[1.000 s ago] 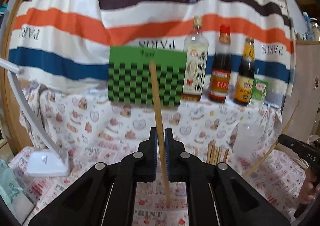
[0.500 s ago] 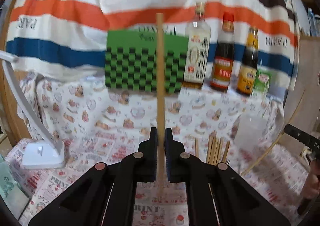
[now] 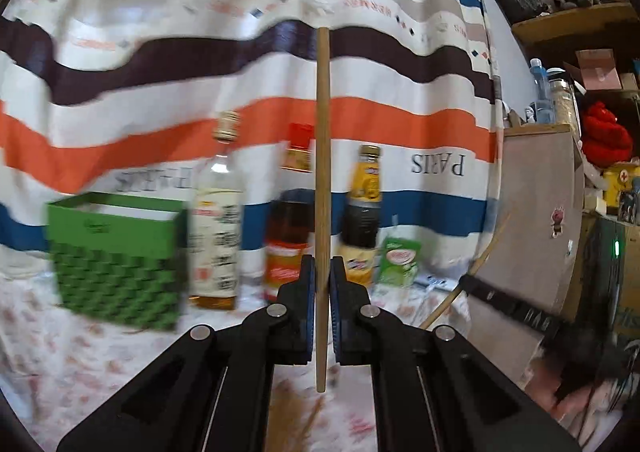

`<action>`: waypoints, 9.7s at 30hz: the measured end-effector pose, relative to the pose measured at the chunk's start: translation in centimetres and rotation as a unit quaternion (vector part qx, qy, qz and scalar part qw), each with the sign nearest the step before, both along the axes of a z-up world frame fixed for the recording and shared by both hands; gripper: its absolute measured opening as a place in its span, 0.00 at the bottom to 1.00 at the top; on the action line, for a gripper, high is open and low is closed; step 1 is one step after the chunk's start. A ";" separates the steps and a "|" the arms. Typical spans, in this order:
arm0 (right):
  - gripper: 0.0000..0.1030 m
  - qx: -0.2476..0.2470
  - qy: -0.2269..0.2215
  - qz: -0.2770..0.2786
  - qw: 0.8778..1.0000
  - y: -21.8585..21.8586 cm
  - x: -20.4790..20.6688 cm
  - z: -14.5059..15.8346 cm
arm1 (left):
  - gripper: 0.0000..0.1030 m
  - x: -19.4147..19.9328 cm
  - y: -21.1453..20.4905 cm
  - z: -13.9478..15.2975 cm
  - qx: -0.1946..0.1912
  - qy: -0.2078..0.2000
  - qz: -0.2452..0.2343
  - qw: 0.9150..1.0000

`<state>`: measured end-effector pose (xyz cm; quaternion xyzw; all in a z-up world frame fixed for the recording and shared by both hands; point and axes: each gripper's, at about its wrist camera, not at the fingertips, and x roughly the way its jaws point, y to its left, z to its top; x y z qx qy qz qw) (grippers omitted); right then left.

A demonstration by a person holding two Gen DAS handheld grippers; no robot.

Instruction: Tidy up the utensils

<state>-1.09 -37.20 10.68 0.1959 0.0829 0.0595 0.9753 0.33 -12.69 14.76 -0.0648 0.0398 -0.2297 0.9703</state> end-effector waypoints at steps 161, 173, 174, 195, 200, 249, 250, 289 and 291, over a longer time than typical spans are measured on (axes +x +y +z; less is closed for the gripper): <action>0.02 -0.116 0.142 0.065 0.981 8.6 3.3 -6.5 | 0.05 7.6 2.3 -19.1 0.184 0.429 0.049 0.883; 0.15 -0.124 0.191 0.079 0.971 9.0 3.8 -6.7 | 0.05 3.9 7.0 -10.7 0.032 0.252 0.080 0.964; 0.18 -0.120 0.189 0.083 0.971 8.9 3.6 -6.5 | 0.05 3.6 7.3 -10.3 0.022 0.245 0.080 0.966; 0.38 -0.001 0.434 -0.006 0.901 3.4 6.8 -14.3 | 0.05 2.3 11.5 -8.3 -0.044 0.207 0.150 0.966; 0.38 0.059 0.430 0.017 0.901 3.3 6.0 -14.3 | 0.05 2.3 12.0 -8.6 -0.051 0.196 0.158 0.966; 0.40 -0.092 0.414 0.007 0.906 5.8 8.7 -15.3 | 0.05 3.4 12.8 -10.0 -0.047 0.204 0.183 0.961; 0.40 -0.091 0.416 0.006 0.905 5.9 8.6 -15.3 | 0.05 3.4 12.9 -10.0 -0.050 0.206 0.183 0.960; 0.31 -0.135 0.410 0.012 0.902 6.4 8.0 -14.5 | 0.05 1.6 11.7 -8.4 -0.031 0.164 0.182 0.969; 0.31 -0.135 0.425 0.010 0.895 6.3 8.2 -15.2 | 0.05 1.6 11.7 -8.4 -0.031 0.165 0.182 0.969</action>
